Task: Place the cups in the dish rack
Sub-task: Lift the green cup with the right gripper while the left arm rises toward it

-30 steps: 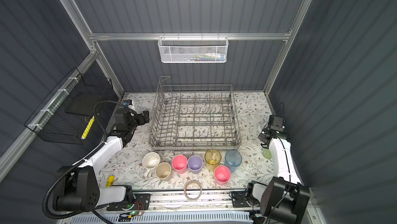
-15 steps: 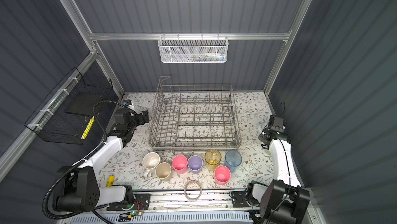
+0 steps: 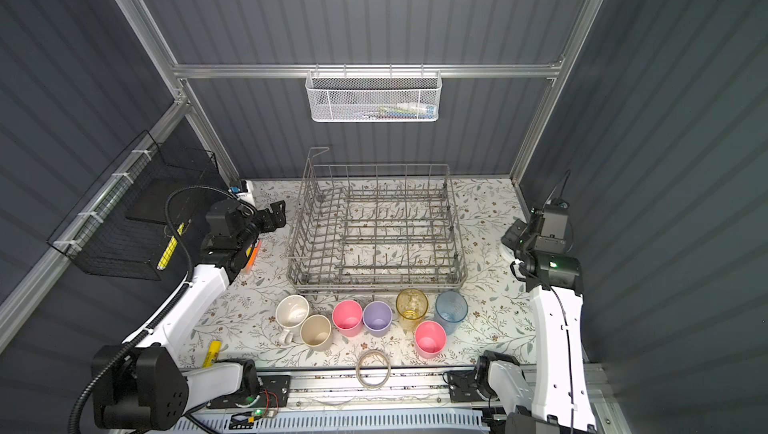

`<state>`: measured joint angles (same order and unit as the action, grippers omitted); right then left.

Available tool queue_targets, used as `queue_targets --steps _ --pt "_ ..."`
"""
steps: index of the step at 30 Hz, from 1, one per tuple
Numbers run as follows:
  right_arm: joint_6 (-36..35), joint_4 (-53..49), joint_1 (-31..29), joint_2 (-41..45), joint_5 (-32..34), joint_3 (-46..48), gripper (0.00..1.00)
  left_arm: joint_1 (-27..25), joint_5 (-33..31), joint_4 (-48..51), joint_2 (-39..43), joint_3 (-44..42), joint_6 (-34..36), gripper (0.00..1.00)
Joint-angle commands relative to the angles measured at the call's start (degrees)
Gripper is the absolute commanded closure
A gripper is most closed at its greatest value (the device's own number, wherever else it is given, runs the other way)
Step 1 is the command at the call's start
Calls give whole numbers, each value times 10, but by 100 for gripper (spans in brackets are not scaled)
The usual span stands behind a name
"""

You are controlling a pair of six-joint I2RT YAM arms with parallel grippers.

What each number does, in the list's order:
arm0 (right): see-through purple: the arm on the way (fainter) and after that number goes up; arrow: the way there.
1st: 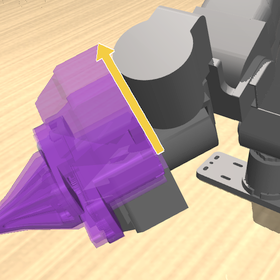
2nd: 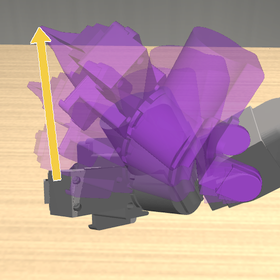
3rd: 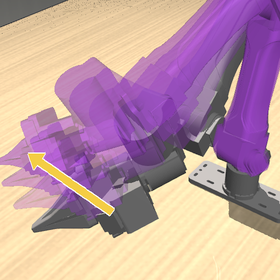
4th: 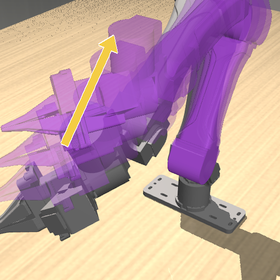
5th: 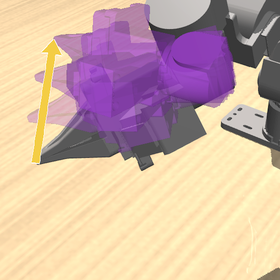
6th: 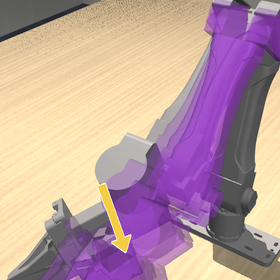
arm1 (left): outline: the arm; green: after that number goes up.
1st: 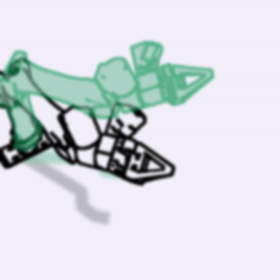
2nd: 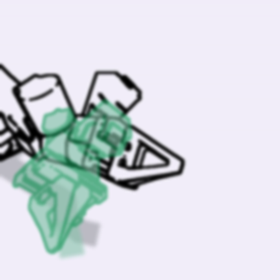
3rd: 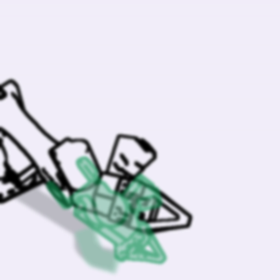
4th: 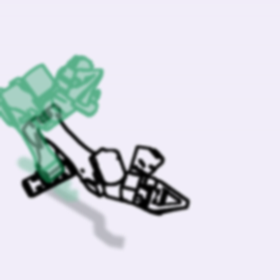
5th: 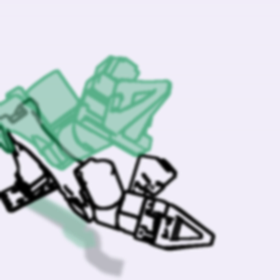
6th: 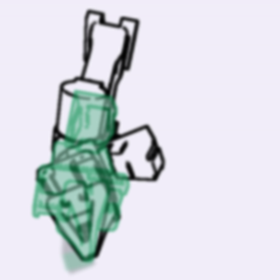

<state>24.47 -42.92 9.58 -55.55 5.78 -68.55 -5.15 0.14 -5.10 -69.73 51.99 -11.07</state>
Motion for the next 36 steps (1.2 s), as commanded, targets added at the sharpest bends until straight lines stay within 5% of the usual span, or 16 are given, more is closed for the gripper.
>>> queue_targets --steps 1,7,17,25,36 --pt "6 12 -62 0 -2 -41 100 -7 33 15 26 28 -16 5" --pt "7 73 -169 -31 -10 -82 100 -11 139 1 44 53 -15 5" --pt "66 282 -238 -75 -229 -49 100 -20 420 -85 -21 84 -75 2" --pt "157 438 -269 -148 -415 -33 100 -40 548 -120 -77 122 -91 0" --pt "283 619 -283 -208 -569 -10 100 -68 659 -100 -138 179 -61 1"
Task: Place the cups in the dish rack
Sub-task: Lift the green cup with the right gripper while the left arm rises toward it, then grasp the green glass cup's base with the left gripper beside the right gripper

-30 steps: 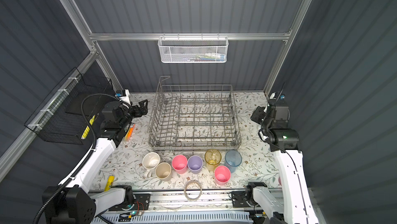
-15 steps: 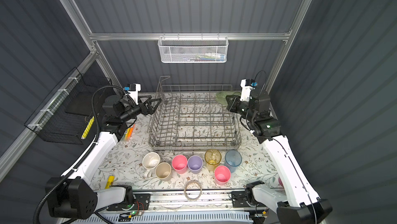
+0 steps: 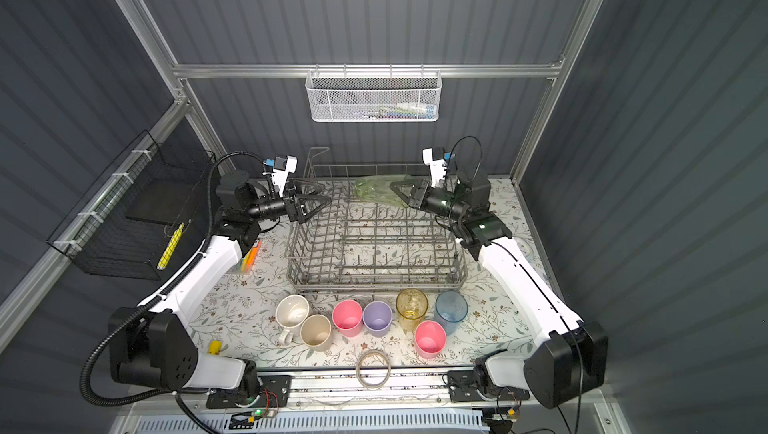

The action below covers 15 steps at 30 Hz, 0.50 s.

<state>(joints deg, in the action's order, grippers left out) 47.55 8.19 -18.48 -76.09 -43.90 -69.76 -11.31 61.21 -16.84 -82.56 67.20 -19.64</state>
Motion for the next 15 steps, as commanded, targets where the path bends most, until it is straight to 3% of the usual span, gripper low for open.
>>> queue_targets --steps 1,15 --pt "64 125 -3 -7 -84 4 100 -9 55 20 -15 30 29 1" --pt "124 228 -21 -39 -160 38 100 -25 89 9 -54 46 44 2"
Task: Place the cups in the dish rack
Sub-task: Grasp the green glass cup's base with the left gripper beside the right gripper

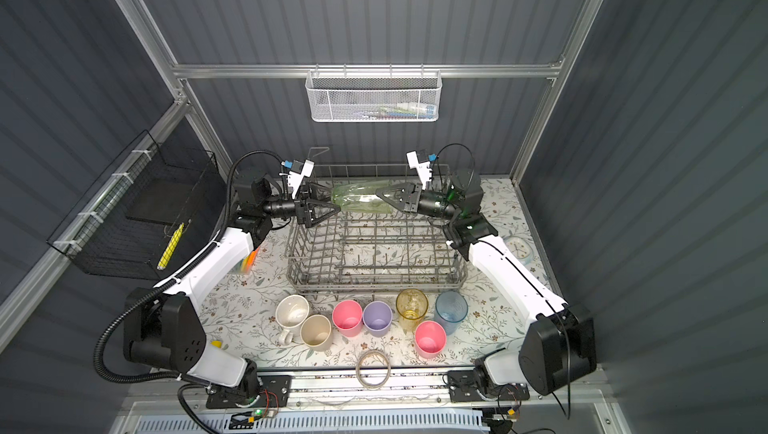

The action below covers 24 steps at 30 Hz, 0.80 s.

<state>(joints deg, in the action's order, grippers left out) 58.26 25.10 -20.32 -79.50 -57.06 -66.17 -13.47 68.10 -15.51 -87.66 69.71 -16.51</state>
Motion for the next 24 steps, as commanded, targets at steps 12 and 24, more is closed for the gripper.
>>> queue_targets --steps 12,24 --pt "119 202 -7 -57 -60 14 100 -15 56 -34 3 10 6 6" --pt "129 213 -13 -76 -66 7 100 -26 64 -29 0 14 13 19"
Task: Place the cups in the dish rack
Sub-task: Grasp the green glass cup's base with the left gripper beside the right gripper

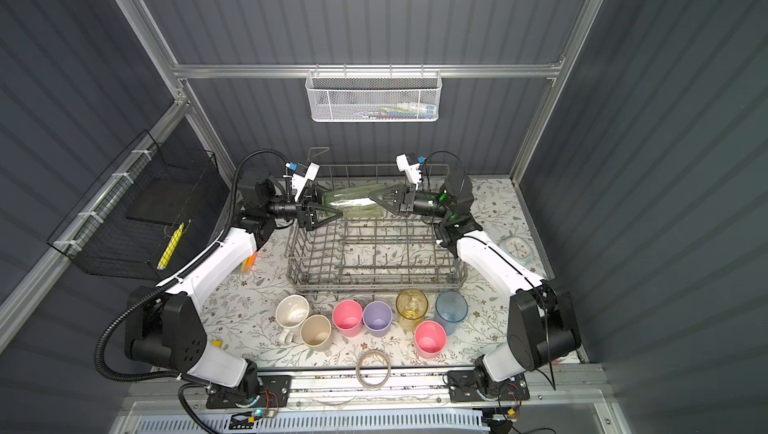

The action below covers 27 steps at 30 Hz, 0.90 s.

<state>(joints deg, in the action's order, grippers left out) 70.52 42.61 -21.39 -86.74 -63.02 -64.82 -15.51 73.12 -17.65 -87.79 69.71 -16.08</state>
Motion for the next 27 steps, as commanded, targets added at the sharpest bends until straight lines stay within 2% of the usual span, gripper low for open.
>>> queue_targets --steps 1,7,8,12,15,21,23,27 --pt "7 38 -4 -5 -7 -7 100 -5 14 -8 1 13 9 20" --pt "12 44 -5 -12 -10 -4 100 -9 14 -13 2 13 9 27" --pt "14 46 -5 -14 -11 -5 100 -10 13 -14 1 12 8 27" --pt "20 55 -5 -19 -14 -2 100 -11 10 -26 2 7 0 16" --pt "22 58 -6 -20 -14 0 100 -11 10 -52 5 -2 -14 15" --pt "29 70 -6 -21 -11 0 100 -11 14 -50 0 -3 -18 23" --pt "30 71 -6 -23 -10 0 100 -12 13 -47 -1 -5 -18 19" --pt "35 77 -7 -26 -10 -2 100 -12 12 -43 1 -10 -16 16"
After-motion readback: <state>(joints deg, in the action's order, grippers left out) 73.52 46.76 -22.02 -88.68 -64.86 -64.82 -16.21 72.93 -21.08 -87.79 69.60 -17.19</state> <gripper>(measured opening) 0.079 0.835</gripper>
